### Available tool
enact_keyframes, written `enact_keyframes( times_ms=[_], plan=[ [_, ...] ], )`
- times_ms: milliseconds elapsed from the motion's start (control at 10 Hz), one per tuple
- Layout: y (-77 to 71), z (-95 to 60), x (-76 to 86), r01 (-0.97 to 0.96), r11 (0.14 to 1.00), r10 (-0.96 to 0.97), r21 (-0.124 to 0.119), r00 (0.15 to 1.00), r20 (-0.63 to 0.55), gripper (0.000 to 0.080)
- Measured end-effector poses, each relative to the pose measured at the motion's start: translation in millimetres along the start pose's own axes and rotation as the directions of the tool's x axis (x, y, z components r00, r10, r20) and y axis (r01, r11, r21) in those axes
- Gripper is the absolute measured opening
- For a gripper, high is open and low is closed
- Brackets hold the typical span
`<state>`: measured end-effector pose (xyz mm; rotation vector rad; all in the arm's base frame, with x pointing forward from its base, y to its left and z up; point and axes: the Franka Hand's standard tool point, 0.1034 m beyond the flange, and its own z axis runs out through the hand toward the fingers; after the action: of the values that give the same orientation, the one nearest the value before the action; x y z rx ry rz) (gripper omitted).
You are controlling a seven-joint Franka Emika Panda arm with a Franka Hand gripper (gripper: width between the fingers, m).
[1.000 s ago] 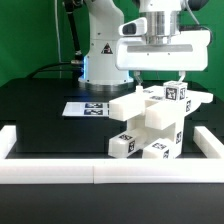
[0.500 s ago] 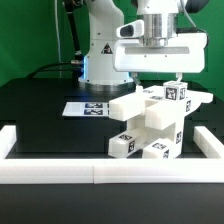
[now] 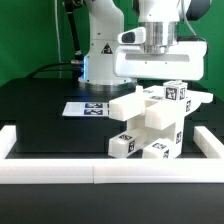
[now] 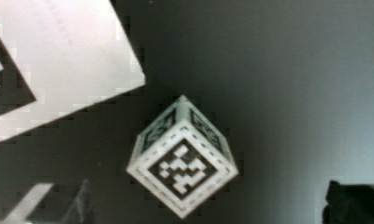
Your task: Assemble chair
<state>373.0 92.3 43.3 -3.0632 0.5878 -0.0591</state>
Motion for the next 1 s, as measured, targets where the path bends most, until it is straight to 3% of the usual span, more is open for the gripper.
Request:
enact_keyframes(
  times_ms=[500, 1000],
  plan=[
    [2.4, 22.1, -2.5, 0.014, 0.999, -0.014, -0.036, 1.0, 0.007, 0.0649],
    [-1.8, 36.6, -7.6, 0.03, 0.998, -0.03, -0.054, 0.999, 0.014, 0.0649]
  ],
)
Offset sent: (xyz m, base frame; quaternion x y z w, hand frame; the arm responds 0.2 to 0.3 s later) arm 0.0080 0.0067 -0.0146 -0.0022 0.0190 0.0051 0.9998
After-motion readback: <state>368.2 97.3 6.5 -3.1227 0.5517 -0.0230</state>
